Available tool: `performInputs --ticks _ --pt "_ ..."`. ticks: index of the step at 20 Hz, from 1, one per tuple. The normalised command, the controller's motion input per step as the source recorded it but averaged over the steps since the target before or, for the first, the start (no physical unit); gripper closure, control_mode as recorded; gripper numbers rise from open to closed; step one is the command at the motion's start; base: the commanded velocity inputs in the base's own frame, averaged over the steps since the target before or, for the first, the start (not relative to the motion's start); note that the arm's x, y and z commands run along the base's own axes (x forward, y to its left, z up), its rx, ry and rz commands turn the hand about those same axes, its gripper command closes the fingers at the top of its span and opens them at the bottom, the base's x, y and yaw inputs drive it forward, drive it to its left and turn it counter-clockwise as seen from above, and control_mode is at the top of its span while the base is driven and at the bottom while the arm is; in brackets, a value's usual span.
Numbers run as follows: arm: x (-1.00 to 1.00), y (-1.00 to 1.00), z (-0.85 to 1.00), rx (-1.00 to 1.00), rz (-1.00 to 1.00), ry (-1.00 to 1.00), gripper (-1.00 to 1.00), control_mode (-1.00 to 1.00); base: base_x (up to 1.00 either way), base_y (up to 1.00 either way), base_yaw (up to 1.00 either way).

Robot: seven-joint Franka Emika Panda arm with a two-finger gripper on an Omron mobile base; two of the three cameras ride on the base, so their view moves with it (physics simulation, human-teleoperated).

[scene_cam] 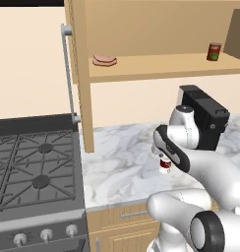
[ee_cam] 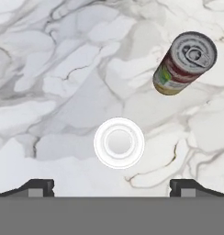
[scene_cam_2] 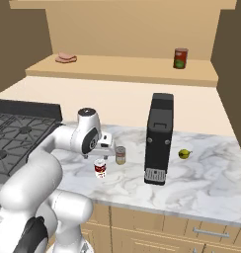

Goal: Pick the cans from the counter and place them in their designated side in the cabinet.

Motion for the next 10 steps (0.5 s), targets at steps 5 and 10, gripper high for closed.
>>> performInputs --ticks 5,10 --pt "0.04 0.0 -0.18 0.0 0.0 0.02 -1.0 -1.0 0.0 0.0 0.0" --pt "0.02 -0.01 -0.18 0.0 0.0 0.02 -1.0 -1.0 0.0 0.0 0.0"
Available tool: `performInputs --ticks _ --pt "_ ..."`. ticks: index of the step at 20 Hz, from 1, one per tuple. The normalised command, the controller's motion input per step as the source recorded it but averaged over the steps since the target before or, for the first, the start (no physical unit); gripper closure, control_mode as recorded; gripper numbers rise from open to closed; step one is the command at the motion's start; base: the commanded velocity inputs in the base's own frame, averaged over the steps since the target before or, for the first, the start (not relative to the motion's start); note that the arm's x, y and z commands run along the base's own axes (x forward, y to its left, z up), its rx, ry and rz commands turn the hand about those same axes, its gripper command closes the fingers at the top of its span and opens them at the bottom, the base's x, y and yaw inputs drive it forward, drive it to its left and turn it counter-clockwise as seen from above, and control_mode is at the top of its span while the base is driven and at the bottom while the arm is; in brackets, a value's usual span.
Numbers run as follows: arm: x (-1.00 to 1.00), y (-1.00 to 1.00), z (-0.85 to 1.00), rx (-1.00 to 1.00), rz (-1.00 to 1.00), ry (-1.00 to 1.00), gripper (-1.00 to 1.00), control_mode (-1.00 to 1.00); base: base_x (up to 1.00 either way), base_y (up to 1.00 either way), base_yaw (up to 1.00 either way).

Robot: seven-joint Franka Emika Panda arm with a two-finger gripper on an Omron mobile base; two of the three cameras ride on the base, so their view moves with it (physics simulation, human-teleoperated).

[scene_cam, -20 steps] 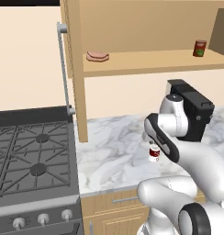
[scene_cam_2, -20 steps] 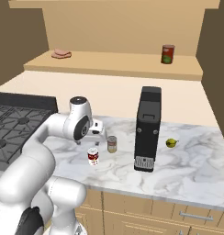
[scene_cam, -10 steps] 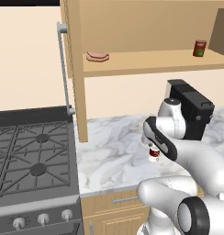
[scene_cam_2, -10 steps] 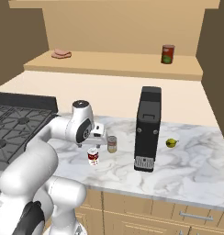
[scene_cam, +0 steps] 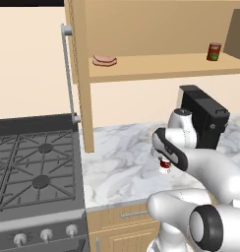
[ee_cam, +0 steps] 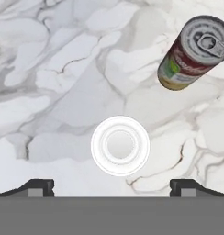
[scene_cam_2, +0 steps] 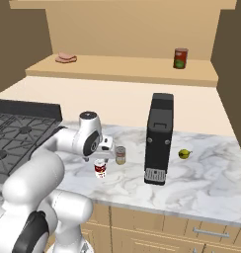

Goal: Pick the cans from the counter and place them in their designated side in the cabinet.

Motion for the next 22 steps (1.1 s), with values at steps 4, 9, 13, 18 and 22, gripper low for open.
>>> performInputs --ticks 4,9,13,18,22 --pt "0.06 0.0 -0.18 0.0 0.0 0.02 -1.0 -1.0 0.0 0.0 0.0" --pt "0.08 0.0 -0.15 0.0 0.0 0.01 -1.0 -1.0 0.0 0.0 0.0" --pt "0.07 0.0 -0.15 0.0 0.0 0.01 -1.0 -1.0 0.0 0.0 0.0" --pt "0.06 0.0 -0.16 0.0 0.0 0.02 -1.0 -1.0 0.0 0.0 0.0" --pt "0.03 -0.05 -0.14 0.0 0.0 0.01 -1.0 -1.0 0.0 0.0 0.0"
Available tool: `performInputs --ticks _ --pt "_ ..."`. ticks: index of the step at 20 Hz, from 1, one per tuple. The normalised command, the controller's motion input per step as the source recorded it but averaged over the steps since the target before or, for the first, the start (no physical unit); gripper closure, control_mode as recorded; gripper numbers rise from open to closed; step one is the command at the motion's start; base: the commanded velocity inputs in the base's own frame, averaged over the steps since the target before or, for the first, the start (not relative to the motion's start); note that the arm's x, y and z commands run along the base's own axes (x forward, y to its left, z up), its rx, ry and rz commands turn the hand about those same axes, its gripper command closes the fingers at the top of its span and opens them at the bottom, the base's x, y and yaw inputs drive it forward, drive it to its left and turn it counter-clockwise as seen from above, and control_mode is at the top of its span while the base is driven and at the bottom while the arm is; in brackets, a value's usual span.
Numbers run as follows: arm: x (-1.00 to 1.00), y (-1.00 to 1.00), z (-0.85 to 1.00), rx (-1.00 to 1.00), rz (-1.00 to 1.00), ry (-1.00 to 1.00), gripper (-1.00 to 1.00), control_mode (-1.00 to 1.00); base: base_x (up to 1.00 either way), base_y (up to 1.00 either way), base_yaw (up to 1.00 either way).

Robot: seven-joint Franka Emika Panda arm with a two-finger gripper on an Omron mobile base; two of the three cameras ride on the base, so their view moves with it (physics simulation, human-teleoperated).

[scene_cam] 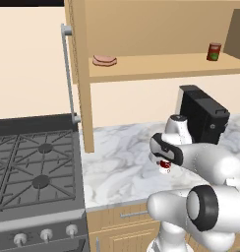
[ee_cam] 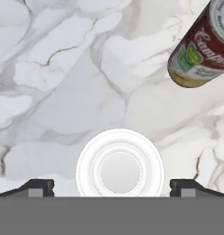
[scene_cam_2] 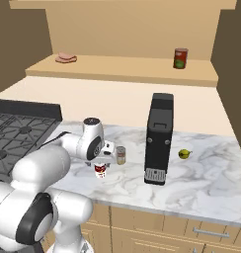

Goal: Pick the cans from the counter and place them in their designated side in the cabinet.

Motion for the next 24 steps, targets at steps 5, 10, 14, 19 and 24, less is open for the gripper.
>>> performInputs --ticks 5,10,14,19,24 --pt "0.06 -0.06 -0.11 0.0 0.0 0.0 -1.0 -1.0 0.0 0.0 0.0" --pt "0.02 -0.01 -0.14 0.0 0.0 0.01 1.0 -1.0 0.0 0.0 0.0" --pt "0.0 0.0 -0.09 0.01 0.0 0.01 1.0 -1.0 0.0 0.0 0.0" --pt "0.0 0.0 0.0 0.0 0.0 -0.01 1.0 -1.0 0.0 0.0 0.0" --pt "-0.1 0.0 0.28 0.0 0.0 -0.1 1.0 -1.0 0.0 0.0 0.0"
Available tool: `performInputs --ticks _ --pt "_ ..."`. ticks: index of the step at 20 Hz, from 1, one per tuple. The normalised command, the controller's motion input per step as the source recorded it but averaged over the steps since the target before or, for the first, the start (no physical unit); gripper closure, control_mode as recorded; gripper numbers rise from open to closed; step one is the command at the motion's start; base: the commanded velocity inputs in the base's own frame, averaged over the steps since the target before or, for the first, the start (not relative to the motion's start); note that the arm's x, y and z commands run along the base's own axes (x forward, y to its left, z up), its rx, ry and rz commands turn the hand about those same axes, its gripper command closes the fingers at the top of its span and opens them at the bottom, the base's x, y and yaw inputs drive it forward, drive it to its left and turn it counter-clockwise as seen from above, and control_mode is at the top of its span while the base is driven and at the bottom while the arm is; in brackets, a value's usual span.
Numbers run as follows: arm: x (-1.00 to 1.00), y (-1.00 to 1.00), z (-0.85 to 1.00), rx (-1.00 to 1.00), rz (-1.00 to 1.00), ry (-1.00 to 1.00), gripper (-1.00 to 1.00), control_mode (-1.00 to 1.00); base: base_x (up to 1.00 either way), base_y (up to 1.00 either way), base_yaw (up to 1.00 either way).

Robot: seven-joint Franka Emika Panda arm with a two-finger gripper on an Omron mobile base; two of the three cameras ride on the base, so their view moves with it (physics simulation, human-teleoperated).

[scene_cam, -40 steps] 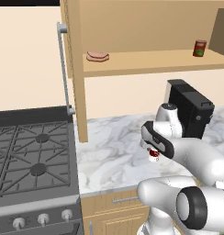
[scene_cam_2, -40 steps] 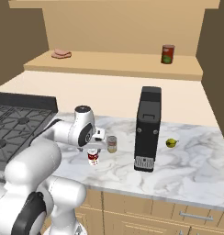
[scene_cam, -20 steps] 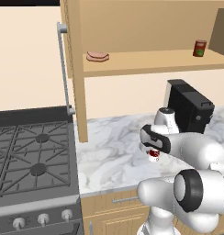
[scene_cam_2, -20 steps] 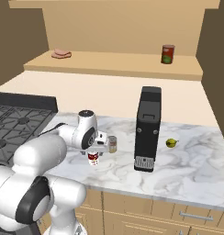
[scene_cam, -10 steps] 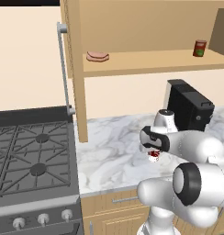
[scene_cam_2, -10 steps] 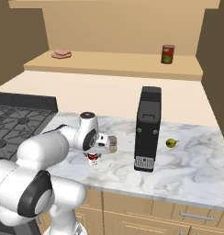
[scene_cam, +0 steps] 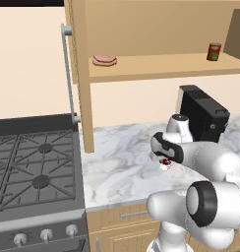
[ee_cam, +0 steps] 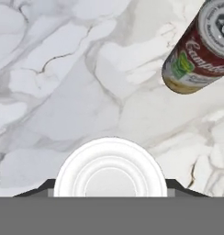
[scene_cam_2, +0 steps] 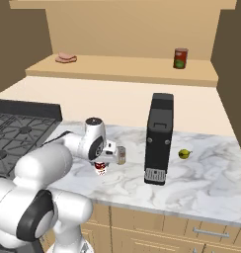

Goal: Pick the cans from the counter and place them in their designated side in the cabinet.

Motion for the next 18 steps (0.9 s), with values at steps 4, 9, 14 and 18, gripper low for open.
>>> performInputs --ticks 4,9,14,18 --pt "-0.26 0.0 0.54 0.0 0.0 -0.15 1.0 -1.0 0.0 0.0 0.0" --pt "-0.28 0.0 0.55 0.0 0.0 -0.13 1.0 -1.0 0.0 0.0 0.0" --pt "-0.3 -0.01 0.57 0.0 0.0 -0.11 1.0 -1.0 0.0 0.0 0.0" --pt "-0.25 0.0 0.56 0.0 0.0 -0.11 1.0 -1.0 0.0 0.0 0.0"
